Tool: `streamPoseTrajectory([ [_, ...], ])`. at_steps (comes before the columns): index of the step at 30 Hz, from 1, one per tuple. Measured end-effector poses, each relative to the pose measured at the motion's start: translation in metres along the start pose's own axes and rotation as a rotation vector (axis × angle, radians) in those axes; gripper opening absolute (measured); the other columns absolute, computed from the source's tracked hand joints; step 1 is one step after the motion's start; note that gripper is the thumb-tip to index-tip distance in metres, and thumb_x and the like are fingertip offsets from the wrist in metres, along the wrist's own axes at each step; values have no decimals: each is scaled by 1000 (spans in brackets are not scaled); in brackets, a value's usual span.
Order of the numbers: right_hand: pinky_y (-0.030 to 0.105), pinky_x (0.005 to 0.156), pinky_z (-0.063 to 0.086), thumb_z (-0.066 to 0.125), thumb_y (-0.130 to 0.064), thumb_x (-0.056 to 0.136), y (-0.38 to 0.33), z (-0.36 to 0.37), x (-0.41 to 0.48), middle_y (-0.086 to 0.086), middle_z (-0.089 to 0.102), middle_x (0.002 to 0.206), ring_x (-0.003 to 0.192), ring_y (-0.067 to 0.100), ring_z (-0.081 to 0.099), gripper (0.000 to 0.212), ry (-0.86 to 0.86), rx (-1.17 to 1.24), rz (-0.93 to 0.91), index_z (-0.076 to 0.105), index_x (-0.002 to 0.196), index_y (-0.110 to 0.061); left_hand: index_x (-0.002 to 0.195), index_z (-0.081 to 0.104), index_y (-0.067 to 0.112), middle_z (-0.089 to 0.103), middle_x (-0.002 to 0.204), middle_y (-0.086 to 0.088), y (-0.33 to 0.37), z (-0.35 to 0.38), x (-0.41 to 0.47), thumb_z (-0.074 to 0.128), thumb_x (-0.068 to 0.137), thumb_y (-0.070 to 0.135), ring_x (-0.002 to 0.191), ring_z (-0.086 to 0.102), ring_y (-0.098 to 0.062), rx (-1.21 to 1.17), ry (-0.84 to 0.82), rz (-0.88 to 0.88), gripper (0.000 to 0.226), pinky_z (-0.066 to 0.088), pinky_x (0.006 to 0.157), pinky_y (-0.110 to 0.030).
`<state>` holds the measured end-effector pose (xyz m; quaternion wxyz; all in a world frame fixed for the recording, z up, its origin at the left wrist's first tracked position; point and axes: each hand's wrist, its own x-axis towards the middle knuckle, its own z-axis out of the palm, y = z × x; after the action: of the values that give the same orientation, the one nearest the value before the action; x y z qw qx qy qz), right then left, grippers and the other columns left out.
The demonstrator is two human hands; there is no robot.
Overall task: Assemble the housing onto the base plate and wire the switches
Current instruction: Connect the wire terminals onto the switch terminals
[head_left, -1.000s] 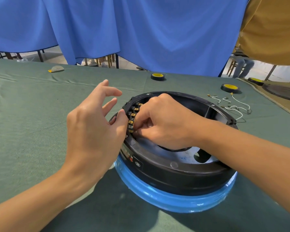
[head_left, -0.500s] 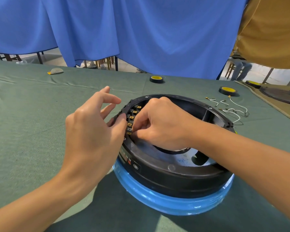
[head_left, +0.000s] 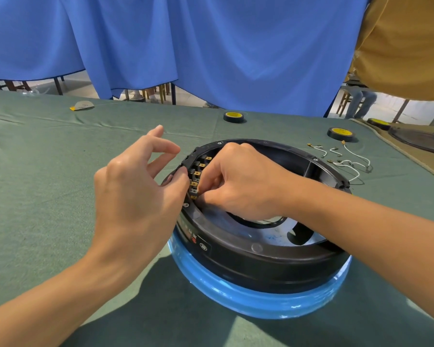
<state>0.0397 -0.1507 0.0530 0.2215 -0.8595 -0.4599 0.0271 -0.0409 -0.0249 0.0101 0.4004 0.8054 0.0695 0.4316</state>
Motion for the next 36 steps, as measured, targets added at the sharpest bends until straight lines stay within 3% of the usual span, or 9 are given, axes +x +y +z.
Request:
streamPoseTrajectory([
  [3, 8, 53, 41, 65, -9, 82, 0, 1, 2, -9, 64, 62, 60, 3, 55, 14, -13, 43, 32, 79, 80, -12, 90, 66, 22, 63, 125, 8, -1, 0, 0, 74, 75, 0, 92, 60, 16, 12, -8, 9, 28, 45, 79, -1],
  [5, 5, 49, 37, 67, -11, 82, 1, -1, 3, -15, 58, 54, 54, -3, 52, 12, -24, 67, 56, 78, 78, -16, 85, 66, 28, 64, 119, 12, -1, 1, 0, 73, 75, 1, 93, 58, 20, -1, 1, -3, 29, 47, 83, -6],
  [9, 5, 44, 35, 69, -22, 85, 6, -10, 4, -20, 58, 48, 50, -9, 53, 13, -73, 91, 91, 77, 76, -22, 82, 64, 40, 70, 106, 13, -3, 4, 0, 70, 79, 11, 93, 69, 3, -70, -11, -69, 30, 54, 91, -28],
  [13, 3, 50, 38, 69, -19, 84, 14, -16, 2, -21, 59, 55, 57, -10, 55, 12, 135, 17, 79, 78, 79, -22, 97, 76, 27, 74, 91, 16, -8, 6, 3, 60, 75, 28, 85, 70, 2, -110, -43, -202, 28, 57, 87, -35],
  [17, 9, 53, 36, 75, -22, 83, 15, -12, 0, -19, 57, 63, 61, -5, 55, 6, 56, -93, 75, 77, 88, -24, 89, 68, 48, 69, 73, 31, -5, 7, 3, 57, 75, 31, 78, 66, 12, -178, -95, -239, 24, 55, 78, -23],
  [22, 17, 60, 44, 74, -16, 83, 12, -5, 2, -17, 56, 70, 67, 2, 57, 12, 67, -100, 49, 78, 92, -22, 87, 61, 56, 67, 73, 34, -6, 7, 4, 58, 77, 33, 76, 66, 11, -162, -93, -227, 26, 57, 75, -29],
  [27, 35, 73, 56, 66, -1, 79, 11, -2, 5, -1, 72, 87, 81, 19, 65, 23, 78, -129, 28, 79, 88, -18, 86, 70, 43, 71, 75, 27, -10, 7, 2, 59, 77, 34, 70, 67, 2, -180, -82, -229, 16, 59, 75, -42],
  [33, 35, 67, 55, 62, -1, 78, 6, -1, 7, -2, 64, 74, 70, 20, 58, 21, 77, -188, -26, 78, 84, -14, 89, 58, 60, 66, 66, 34, -9, 7, 2, 56, 79, 35, 66, 60, 2, -151, -101, -202, 27, 56, 76, -43],
  [36, 36, 71, 56, 63, -3, 80, 7, -1, 7, 1, 70, 87, 78, 21, 63, 21, 80, -167, -3, 79, 88, -15, 86, 69, 43, 68, 65, 29, -12, 7, 1, 58, 78, 35, 66, 61, -2, -172, -92, -211, 17, 57, 75, -47],
])
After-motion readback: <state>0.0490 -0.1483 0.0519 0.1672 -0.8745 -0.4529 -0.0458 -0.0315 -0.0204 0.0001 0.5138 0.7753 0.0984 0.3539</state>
